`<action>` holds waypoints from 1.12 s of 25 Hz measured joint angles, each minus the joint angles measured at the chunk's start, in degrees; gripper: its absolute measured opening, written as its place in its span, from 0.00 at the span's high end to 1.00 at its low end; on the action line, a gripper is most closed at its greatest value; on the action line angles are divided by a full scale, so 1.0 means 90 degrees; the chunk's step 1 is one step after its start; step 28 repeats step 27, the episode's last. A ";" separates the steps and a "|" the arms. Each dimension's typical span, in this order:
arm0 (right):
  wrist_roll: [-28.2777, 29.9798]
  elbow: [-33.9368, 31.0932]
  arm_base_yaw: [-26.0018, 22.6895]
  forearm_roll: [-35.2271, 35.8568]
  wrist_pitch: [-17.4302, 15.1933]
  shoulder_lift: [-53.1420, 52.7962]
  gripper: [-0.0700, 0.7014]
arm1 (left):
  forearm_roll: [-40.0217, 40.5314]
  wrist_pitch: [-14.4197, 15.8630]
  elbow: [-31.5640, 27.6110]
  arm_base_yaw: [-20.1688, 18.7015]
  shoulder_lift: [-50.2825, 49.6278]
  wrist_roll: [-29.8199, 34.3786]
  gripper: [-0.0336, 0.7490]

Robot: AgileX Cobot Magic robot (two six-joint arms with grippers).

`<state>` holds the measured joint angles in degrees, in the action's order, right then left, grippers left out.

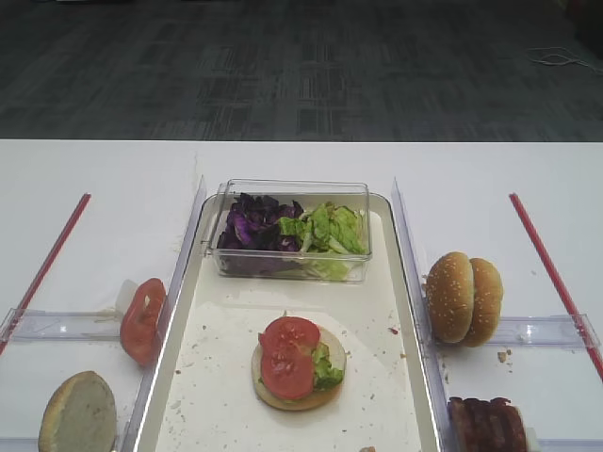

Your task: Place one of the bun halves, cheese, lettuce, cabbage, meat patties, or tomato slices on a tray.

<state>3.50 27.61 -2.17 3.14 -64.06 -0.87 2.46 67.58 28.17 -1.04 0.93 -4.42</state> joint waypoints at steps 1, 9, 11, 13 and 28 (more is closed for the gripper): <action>0.0000 0.0000 0.0000 0.0000 0.0000 0.0000 0.87 | 0.0000 0.0000 0.0000 0.0000 0.0000 0.0000 0.26; 0.0000 0.0000 0.0000 0.0000 0.0000 0.0000 0.87 | 0.0000 0.0000 0.0000 0.0000 0.0003 0.0000 0.26; 0.0000 0.0000 0.0000 0.0000 0.0000 0.0000 0.87 | 0.0000 0.0000 0.0000 0.0000 0.0003 0.0000 0.26; 0.0000 0.0000 0.0000 -0.0015 0.0000 0.0000 0.87 | 0.0000 0.0000 0.0000 0.0000 0.0003 0.0000 0.26; -0.0026 0.0000 0.0000 -0.0015 0.0000 0.0000 0.87 | 0.0000 0.0000 0.0000 0.0000 0.0003 0.0011 0.26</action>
